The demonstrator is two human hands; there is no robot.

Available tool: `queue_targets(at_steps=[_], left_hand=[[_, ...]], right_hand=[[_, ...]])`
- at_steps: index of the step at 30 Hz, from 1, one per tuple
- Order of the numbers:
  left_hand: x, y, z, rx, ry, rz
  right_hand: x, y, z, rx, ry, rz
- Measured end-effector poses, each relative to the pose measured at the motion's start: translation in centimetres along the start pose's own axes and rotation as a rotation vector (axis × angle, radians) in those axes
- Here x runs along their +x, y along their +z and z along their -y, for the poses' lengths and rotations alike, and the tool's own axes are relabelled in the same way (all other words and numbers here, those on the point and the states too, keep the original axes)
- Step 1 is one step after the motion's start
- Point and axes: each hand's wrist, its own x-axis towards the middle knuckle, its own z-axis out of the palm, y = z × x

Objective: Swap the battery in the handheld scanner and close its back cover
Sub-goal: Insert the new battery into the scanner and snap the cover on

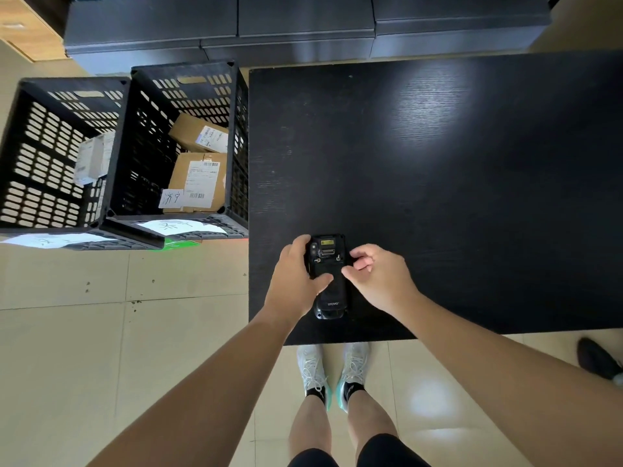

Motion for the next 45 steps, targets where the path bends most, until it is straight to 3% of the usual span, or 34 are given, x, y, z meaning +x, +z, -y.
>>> queue_targets(at_steps=[4, 8, 13, 21, 34, 45], left_hand=[[0.4, 0.0, -0.2, 0.008, 0.010, 0.018], [0.5, 0.0, -0.2, 0.013, 0.012, 0.012], [0.5, 0.1, 0.2, -0.008, -0.002, 0.003], [0.4, 0.2, 0.5, -0.012, -0.005, 0.011], [0.2, 0.0, 0.4, -0.031, -0.008, 0.010], [0.0, 0.0, 0.4, -0.038, 0.000, 0.001]], right_hand=[[1.9, -2.4, 0.4, -0.275, -0.354, 0.120], [3.9, -3.5, 1.4, -0.536, -0.572, 0.324], [5.1, -4.0, 2.0, -0.672, -0.731, 0.435], [6.3, -4.2, 2.3, -0.729, -0.899, 0.472], [6.8, -4.1, 2.7, -0.852, -1.002, 0.472], [4.5, -2.4, 2.1, -0.733, -0.677, 0.353]])
